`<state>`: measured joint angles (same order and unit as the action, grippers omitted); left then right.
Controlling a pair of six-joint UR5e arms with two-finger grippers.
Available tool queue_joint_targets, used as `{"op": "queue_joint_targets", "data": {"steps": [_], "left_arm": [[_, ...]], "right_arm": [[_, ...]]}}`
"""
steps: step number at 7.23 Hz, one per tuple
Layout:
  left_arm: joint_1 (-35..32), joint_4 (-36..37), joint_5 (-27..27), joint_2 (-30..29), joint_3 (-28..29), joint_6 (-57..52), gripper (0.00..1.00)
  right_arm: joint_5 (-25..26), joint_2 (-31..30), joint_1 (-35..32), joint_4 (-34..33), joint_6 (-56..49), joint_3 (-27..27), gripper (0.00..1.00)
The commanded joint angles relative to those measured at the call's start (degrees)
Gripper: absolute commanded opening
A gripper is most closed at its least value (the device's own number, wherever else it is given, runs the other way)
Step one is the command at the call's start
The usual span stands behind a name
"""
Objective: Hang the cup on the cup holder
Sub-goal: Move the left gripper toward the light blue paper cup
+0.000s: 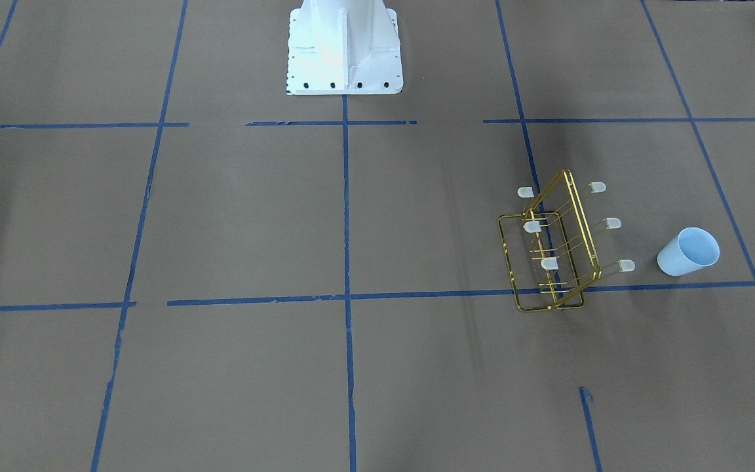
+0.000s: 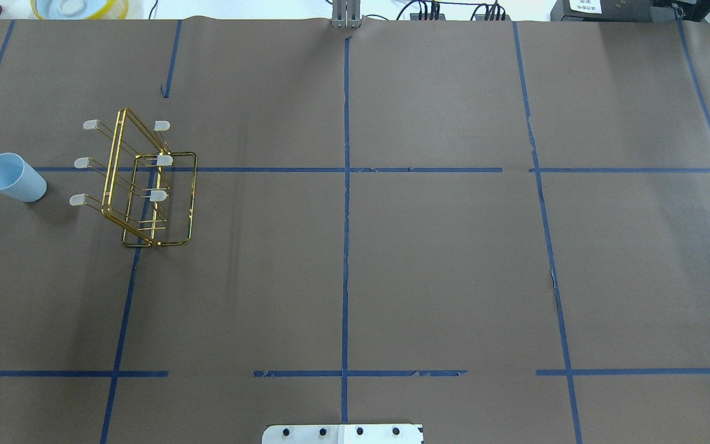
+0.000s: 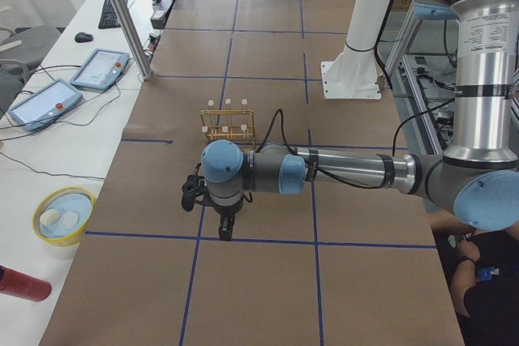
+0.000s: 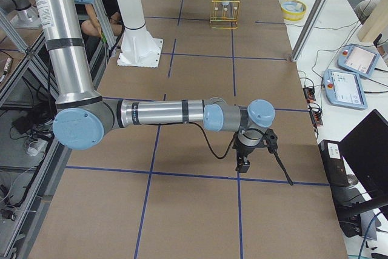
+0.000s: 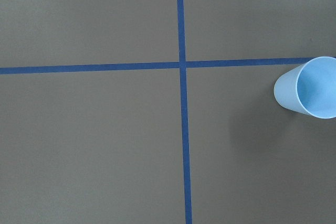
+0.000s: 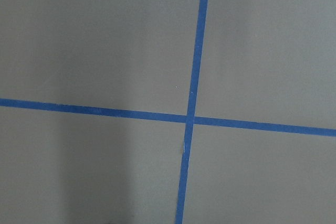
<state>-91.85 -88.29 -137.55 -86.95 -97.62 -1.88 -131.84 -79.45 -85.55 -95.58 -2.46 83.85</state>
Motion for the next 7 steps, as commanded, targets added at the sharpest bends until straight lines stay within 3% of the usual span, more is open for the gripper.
{"op": "queue_joint_targets", "data": {"steps": [1,4,6,7], "left_arm": [[0.0,-0.3,0.1,-0.3,0.3,0.4,1.00],[0.0,-0.4,0.0,-1.1,-0.5,0.9,1.00],[-0.1,-0.4,1.0,-1.7,-5.1,5.5,1.00],[-0.1,-1.8,8.9,-1.2,-8.7,7.1,1.00]], "right_arm": [[0.0,0.0,0.0,0.0,0.0,0.0,1.00],[0.0,0.0,0.0,0.0,0.0,0.0,1.00],[0.0,0.0,-0.1,0.0,0.0,0.0,1.00],[0.0,0.0,0.0,0.0,0.0,0.0,1.00]]}}
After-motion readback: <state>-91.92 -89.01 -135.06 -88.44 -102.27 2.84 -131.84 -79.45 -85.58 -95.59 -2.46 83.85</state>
